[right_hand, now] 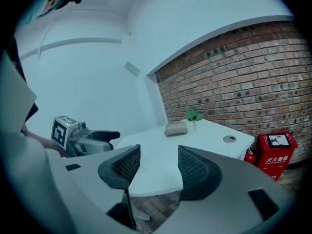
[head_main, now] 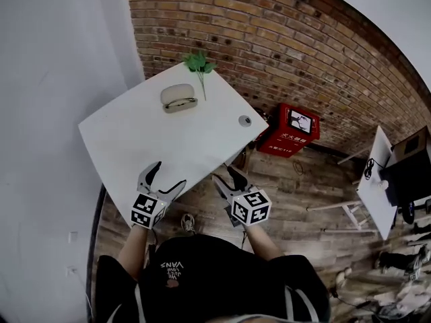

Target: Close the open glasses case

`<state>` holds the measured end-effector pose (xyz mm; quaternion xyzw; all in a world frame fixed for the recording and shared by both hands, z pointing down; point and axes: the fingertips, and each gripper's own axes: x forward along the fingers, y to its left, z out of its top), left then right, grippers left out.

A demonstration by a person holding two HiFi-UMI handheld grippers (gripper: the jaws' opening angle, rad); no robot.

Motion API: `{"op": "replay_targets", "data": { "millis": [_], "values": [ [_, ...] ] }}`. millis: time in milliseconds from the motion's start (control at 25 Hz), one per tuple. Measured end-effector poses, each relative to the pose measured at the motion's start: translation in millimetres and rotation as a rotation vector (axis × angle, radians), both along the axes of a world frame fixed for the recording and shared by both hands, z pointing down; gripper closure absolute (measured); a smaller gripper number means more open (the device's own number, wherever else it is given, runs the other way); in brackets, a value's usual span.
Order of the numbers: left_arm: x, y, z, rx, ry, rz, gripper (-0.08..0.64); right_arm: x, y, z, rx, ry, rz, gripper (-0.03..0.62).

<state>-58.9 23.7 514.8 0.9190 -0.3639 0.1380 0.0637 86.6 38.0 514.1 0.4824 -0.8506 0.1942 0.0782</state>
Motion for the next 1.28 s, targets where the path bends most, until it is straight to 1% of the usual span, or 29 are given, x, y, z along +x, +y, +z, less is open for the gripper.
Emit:
{"op": "replay_targets", "data": {
  "millis": [240, 400, 560, 800, 920, 1120, 1280],
  "values": [
    [-15.3, -57.4, 3.1, -0.007, -0.009, 0.022, 0.155, -10.1, -55.6, 0.8, 0.0, -0.001, 0.028, 0.368],
    [-19.2, -90.0, 6.9, -0.012, -0.01, 0.008, 0.153, -9.8, -86.6, 4.6, -0.01, 0.007, 0.015, 0.37],
    [-19.6, -123.1, 8.4, -0.026, 0.002, -0.03, 0.153, -6.6, -123.3, 13.6, -0.024, 0.004, -0.01, 0.371],
    [-22.7, -175.8, 16.3, -0.046, 0.001, -0.114, 0.15, -11.2, -187.1, 25.5, -0.057, 0.019, -0.108, 0.374],
    [-29.3, -202.3, 23.1, -0.061, 0.0, -0.17, 0.147, -16.3, -218.0, 30.2, -0.075, 0.026, -0.168, 0.376],
    [-36.3, -241.5, 30.8, -0.065, 0.037, -0.257, 0.152, -22.6, -269.6, 39.7, -0.089, 0.03, -0.254, 0.394],
    [-34.6, -265.5, 38.8, -0.059, 0.036, -0.278, 0.15, -32.2, -306.1, 50.8, -0.092, 0.036, -0.319, 0.399]
  ]
}}
